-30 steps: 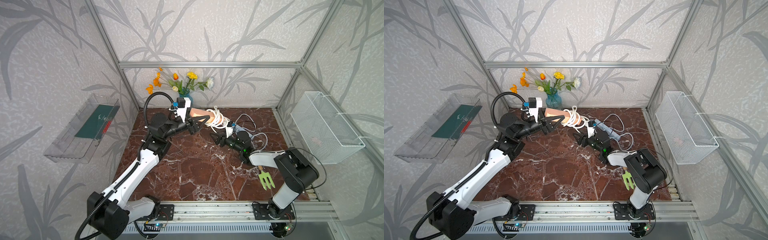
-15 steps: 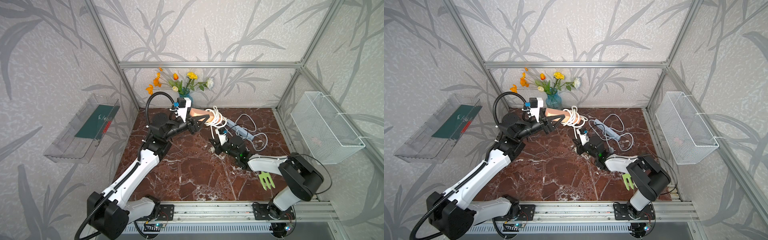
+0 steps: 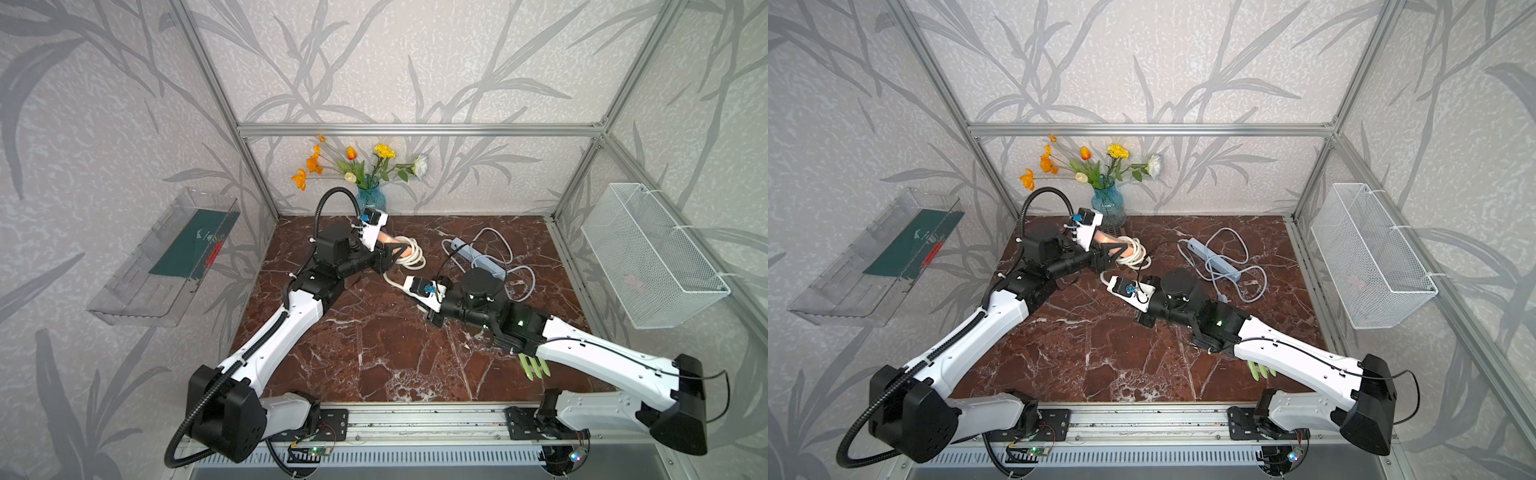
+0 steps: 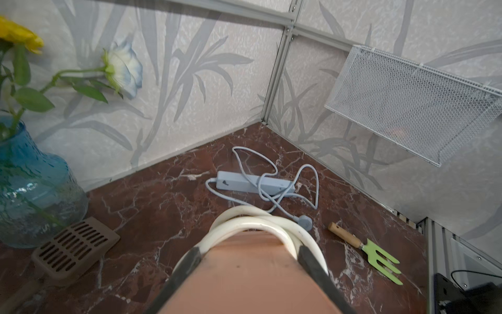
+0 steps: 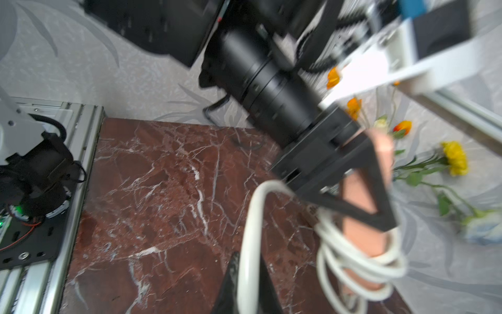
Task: Wrap the cord around the power strip
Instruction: Wrap the power cord around the power strip, then place the power strip at the center of the board.
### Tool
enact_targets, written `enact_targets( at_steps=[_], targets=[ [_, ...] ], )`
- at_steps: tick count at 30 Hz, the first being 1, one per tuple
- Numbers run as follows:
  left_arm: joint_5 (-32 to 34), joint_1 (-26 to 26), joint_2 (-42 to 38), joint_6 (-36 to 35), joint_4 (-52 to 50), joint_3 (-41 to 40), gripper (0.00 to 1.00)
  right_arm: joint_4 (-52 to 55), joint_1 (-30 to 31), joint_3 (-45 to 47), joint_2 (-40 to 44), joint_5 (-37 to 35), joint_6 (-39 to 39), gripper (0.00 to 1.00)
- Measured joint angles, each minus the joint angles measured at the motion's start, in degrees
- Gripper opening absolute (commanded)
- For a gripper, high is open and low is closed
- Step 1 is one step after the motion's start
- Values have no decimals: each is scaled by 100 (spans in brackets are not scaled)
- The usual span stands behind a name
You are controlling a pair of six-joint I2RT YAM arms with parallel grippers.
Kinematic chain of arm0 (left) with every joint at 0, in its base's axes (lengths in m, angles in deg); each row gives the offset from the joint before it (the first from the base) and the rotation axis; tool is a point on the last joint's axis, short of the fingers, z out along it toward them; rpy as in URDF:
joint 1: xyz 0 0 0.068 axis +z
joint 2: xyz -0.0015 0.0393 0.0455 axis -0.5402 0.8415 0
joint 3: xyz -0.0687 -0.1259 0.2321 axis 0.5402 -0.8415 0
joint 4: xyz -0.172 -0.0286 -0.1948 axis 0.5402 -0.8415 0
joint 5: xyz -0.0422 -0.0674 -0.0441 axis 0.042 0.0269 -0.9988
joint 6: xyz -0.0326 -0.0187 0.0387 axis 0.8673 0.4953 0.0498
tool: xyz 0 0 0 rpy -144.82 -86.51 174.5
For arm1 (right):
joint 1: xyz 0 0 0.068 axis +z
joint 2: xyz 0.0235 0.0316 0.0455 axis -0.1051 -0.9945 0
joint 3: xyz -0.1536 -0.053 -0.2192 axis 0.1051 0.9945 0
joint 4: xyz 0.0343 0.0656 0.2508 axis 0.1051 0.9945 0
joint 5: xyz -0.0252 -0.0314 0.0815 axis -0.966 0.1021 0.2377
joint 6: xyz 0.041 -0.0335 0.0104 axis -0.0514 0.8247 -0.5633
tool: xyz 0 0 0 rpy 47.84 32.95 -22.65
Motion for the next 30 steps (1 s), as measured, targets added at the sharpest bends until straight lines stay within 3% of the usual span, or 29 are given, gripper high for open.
enact_targets(
  at_steps=[7, 13, 16, 22, 28, 30],
  targets=[
    [-728, 125, -214, 162, 68, -649, 0, 225, -1235, -949, -776, 592, 195, 0],
    [-1235, 328, -433, 590, 481, -988, 0, -409, -2284, -1182, -1692, 1569, -431, 0],
    [-1443, 382, -435, 1130, 1088, -1126, 0, -979, -2638, -1182, -2118, 2258, -887, 0],
    [-1635, 415, -372, 2343, 2437, -1257, 0, -2881, -2955, -1161, -3202, 3484, -1976, 0],
    [-1591, 463, -127, 3167, 3075, -1300, 0, -5480, -3134, -914, -4186, 4505, -3928, 0],
    [-1620, 455, -66, 3357, 3189, -1300, 0, -6089, -3139, -595, -4229, 4489, -4459, 9]
  ],
)
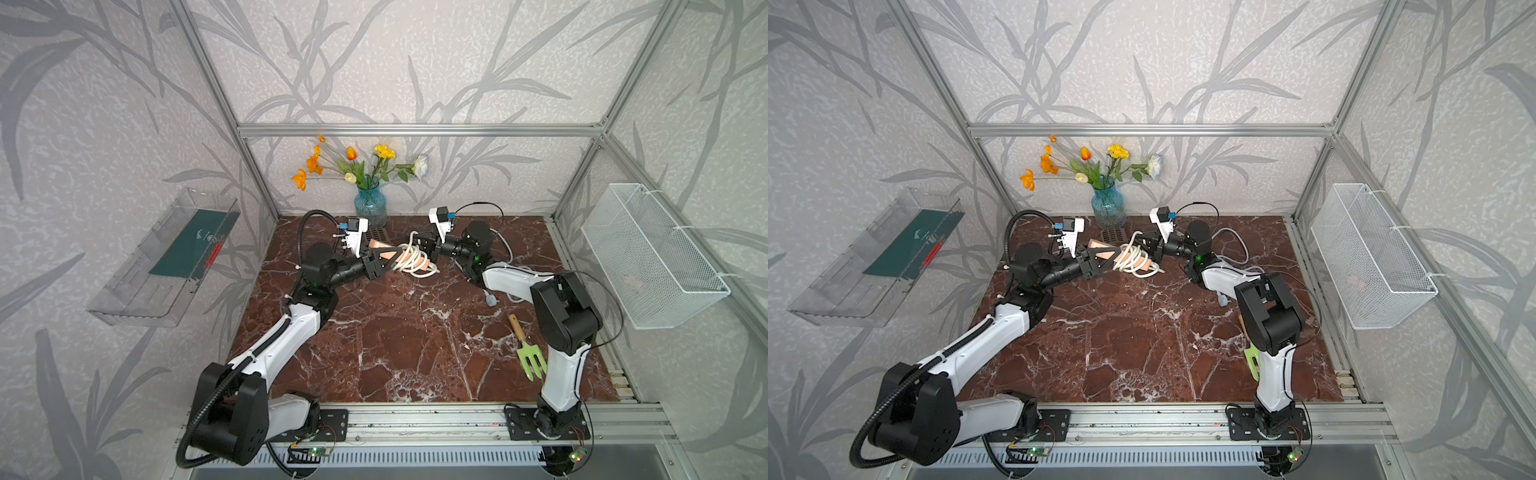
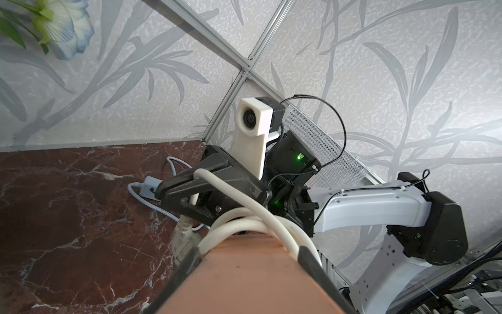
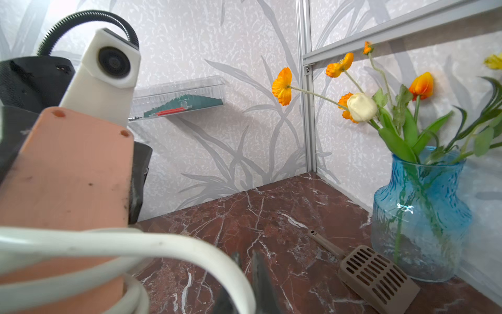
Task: Wrap the cord around the power strip
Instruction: Place the power strip at the center of the board.
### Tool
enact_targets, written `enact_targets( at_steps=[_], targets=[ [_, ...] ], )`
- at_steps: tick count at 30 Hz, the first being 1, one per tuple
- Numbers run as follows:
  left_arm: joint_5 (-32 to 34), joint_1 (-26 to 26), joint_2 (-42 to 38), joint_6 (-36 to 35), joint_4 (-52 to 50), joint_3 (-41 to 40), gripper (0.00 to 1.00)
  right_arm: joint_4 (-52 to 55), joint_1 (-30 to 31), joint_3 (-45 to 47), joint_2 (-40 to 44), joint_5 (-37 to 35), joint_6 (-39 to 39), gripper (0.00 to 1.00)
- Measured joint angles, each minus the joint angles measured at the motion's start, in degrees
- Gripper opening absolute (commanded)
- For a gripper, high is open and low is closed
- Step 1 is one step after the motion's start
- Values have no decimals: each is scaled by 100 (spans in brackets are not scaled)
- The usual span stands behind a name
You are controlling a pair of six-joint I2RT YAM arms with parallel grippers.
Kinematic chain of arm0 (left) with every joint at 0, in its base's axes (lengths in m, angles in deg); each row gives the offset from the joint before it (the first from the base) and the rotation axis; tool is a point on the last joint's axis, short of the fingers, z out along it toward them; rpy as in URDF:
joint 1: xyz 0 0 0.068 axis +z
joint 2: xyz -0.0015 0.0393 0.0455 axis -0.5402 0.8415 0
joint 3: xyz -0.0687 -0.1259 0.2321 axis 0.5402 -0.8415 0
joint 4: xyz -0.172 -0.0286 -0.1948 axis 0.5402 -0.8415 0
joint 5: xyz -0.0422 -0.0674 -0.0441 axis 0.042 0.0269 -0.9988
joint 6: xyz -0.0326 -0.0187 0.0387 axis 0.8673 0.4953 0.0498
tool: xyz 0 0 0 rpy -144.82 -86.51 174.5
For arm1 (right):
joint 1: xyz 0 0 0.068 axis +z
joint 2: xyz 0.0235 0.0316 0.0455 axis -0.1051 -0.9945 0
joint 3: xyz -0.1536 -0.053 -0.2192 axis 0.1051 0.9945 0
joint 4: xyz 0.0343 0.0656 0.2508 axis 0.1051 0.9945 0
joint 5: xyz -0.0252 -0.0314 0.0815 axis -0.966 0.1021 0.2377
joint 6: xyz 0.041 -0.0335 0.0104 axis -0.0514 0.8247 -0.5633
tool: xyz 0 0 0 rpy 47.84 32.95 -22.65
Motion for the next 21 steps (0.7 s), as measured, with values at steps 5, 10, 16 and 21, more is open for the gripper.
enact_targets(
  at_steps=[5, 10, 16, 21],
  targets=[
    [-122, -74, 76, 280, 463, 2, 0, -861, 127, 938, 28, -485, -1054, 30],
    [-46, -85, 52, 225, 529, -310, 0, -26, 166, 1593, 498, -907, -1231, 26],
    [627, 44, -227, 79, 634, -1283, 0, 844, 337, 2004, 957, -1119, -1220, 19],
    [1163, 136, -396, 35, 581, -1912, 0, 1182, 885, 2079, 562, -1679, -1753, 21]
  ],
)
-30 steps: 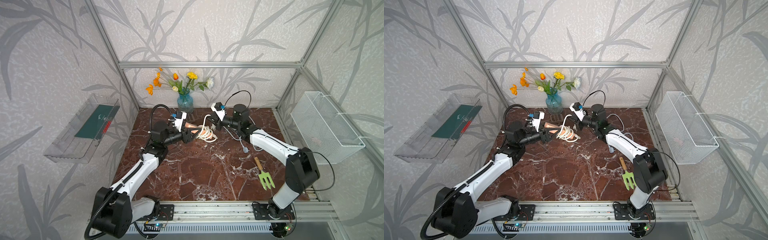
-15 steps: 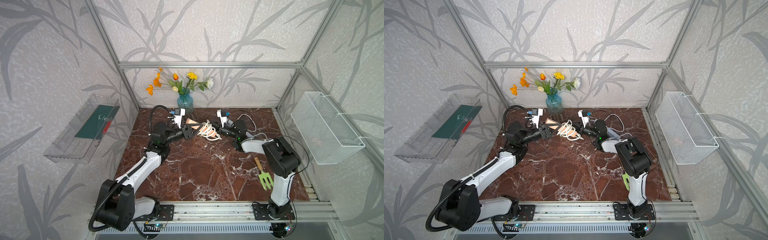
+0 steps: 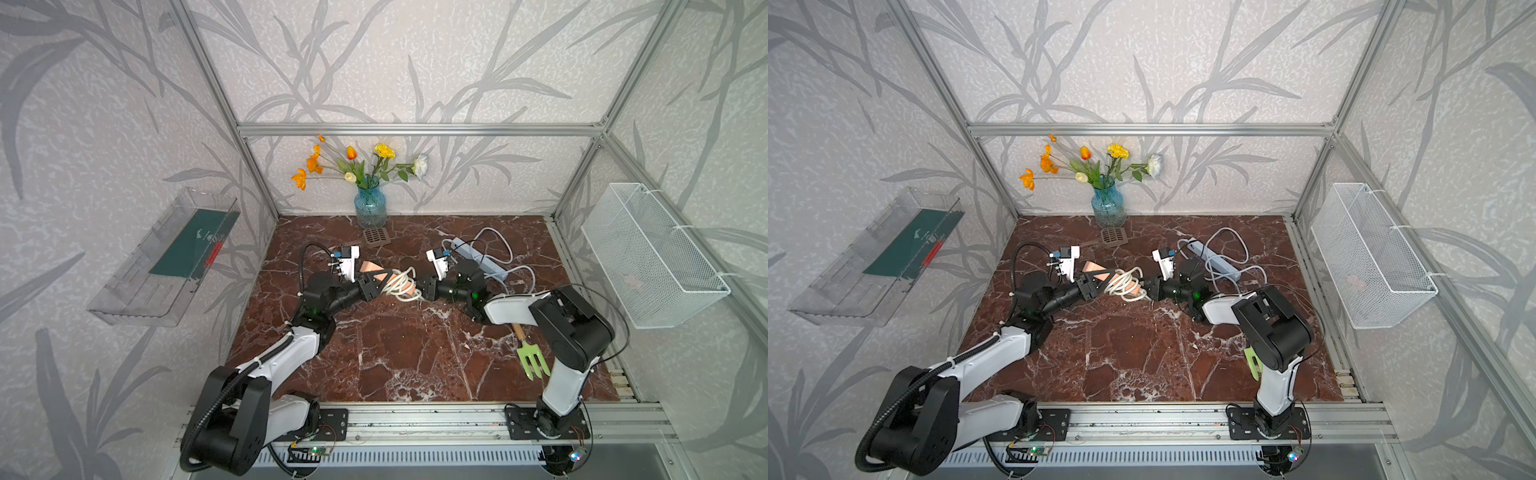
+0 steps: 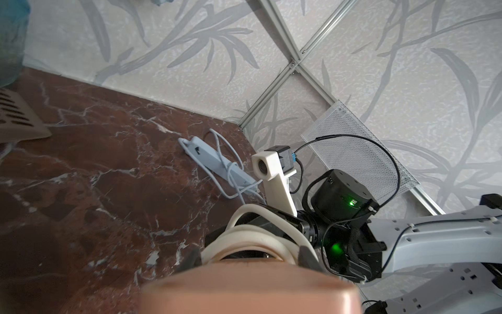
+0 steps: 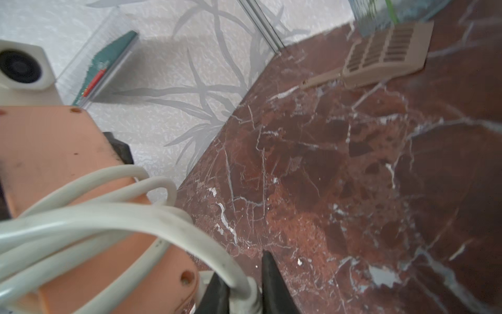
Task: Wrap the cord around the power strip
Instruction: Place the power strip at the center of the board.
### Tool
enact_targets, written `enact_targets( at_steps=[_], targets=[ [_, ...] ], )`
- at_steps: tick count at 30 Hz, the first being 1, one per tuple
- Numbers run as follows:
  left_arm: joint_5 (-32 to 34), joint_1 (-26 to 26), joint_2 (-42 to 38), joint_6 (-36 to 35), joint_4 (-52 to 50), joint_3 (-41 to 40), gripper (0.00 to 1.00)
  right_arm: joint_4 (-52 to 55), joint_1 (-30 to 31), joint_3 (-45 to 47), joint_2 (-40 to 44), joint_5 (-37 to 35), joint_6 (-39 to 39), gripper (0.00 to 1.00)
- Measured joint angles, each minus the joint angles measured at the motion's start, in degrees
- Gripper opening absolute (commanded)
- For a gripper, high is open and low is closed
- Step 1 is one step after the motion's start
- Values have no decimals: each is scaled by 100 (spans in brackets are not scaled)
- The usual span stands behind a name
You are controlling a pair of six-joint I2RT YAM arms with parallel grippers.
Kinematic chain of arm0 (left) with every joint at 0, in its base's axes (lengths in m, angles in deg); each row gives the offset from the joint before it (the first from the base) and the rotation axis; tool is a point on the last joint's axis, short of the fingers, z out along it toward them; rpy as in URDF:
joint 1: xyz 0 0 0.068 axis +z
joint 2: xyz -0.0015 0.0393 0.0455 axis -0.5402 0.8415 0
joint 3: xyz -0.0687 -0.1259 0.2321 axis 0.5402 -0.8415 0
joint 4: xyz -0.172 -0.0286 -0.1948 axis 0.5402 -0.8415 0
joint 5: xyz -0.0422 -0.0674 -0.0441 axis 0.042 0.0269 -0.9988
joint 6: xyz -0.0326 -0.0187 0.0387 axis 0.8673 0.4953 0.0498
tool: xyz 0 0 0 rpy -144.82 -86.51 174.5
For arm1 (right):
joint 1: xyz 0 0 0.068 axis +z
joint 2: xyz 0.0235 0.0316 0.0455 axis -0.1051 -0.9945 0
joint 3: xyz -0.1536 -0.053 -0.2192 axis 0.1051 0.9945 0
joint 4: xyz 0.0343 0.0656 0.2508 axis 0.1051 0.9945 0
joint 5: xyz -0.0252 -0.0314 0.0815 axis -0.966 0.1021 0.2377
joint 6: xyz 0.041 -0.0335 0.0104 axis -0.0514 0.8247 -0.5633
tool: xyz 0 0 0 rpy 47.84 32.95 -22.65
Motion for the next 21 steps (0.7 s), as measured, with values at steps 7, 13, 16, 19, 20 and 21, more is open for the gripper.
enact_targets(
  at_steps=[7, 13, 16, 19, 20, 21],
  targets=[
    [901, 483, -708, -68, -822, -859, 0, 1394, 330, -619, -461, -444, -437, 22],
    [1543, 763, -802, 146, -988, -942, 0, 2894, 575, -1598, -675, -833, -326, 27],
    [1735, 896, -761, 299, -1067, -942, 0, 3462, 721, -2074, -857, -1062, -205, 30],
    [1958, 988, -752, 428, -1244, -942, 0, 3805, 802, -2452, -1067, -1252, -109, 33],
    [2044, 1005, -752, 463, -1300, -942, 0, 3880, 813, -2527, -1091, -1292, -92, 34],
    [2155, 1023, -752, 505, -1360, -942, 0, 3947, 820, -2575, -1097, -1325, -70, 34]
  ],
)
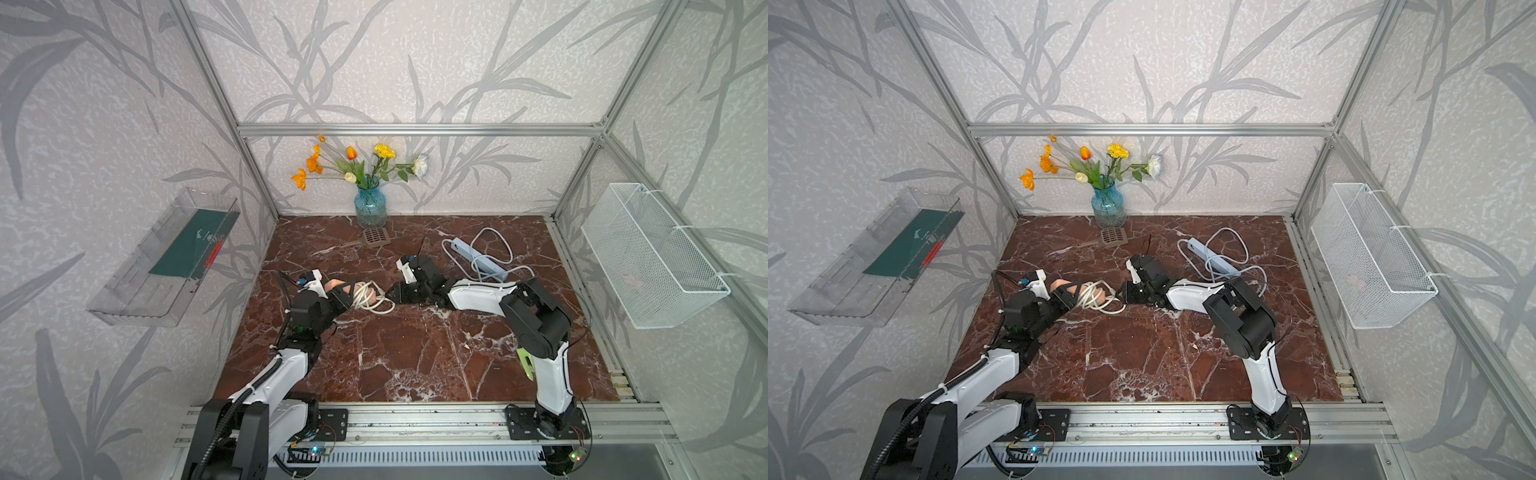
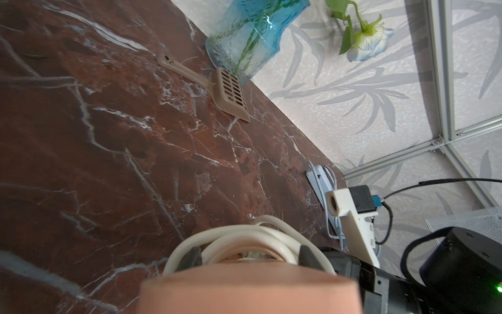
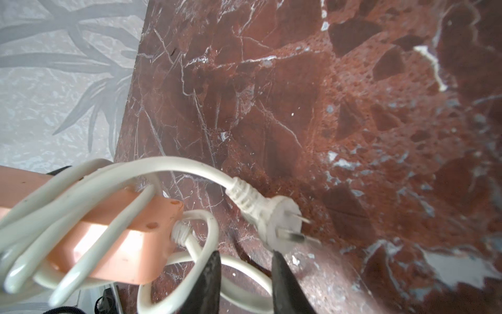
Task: Wrap the cord around the power strip
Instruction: Place the power strip at the center of the board.
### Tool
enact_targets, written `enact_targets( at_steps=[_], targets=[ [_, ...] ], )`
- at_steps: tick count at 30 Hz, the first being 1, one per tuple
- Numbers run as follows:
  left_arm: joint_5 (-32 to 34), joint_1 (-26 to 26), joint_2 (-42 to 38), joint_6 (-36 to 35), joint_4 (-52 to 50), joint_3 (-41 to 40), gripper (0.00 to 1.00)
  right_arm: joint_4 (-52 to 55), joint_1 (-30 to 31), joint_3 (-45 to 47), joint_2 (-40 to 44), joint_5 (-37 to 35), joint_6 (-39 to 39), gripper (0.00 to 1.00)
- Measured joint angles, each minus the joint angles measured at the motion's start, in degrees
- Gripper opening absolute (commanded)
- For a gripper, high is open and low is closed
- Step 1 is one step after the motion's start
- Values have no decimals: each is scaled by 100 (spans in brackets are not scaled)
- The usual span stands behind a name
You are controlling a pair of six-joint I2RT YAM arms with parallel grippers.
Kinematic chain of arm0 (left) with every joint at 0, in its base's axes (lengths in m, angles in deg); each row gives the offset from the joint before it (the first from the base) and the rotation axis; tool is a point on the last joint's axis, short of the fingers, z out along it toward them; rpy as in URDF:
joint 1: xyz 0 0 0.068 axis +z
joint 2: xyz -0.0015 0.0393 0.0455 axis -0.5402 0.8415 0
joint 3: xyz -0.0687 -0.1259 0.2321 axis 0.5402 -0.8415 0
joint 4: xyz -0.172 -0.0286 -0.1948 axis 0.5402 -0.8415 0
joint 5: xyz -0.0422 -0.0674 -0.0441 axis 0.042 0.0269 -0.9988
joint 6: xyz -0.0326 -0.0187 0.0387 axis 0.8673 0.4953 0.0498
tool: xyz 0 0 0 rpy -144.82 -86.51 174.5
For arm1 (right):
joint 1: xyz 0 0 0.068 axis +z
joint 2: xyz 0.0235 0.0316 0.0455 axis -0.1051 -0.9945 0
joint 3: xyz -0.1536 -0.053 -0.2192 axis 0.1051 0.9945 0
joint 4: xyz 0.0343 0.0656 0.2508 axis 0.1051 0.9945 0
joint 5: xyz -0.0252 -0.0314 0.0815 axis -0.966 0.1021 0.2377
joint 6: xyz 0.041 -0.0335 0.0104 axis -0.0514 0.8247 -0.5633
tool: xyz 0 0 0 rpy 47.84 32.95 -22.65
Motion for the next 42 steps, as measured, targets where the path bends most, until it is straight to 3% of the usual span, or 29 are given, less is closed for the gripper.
enact_targets(
  at_steps=[3, 6, 14, 16, 21, 26, 33, 42],
  targets=[
    [282, 44, 48, 103, -129, 0, 7, 227, 11, -138, -9, -35, 111, 37],
    [549, 101, 234, 221, -243, 17, 26, 382, 22, -363, -63, -42, 264, 39],
    [800, 282, 396, 413, -944, 317, 54, 459, 70, -627, -173, -37, 468, 40],
    [914, 330, 350, 380, -1276, 402, 71, 470, 74, -627, -173, -39, 492, 41],
    [1399, 431, 76, 125, -2601, 474, 94, 483, 79, -627, -173, -44, 601, 41],
    [1720, 439, -262, -94, -3696, 835, 100, 490, 79, -627, -173, -59, 640, 41],
    [2214, 501, -702, -549, -4736, 1727, 100, 688, 50, -592, 11, -190, 870, 46],
    [2603, 544, -450, -1447, -5480, 3106, 100, 1705, -422, -378, 992, -894, 1204, 52]
  ],
)
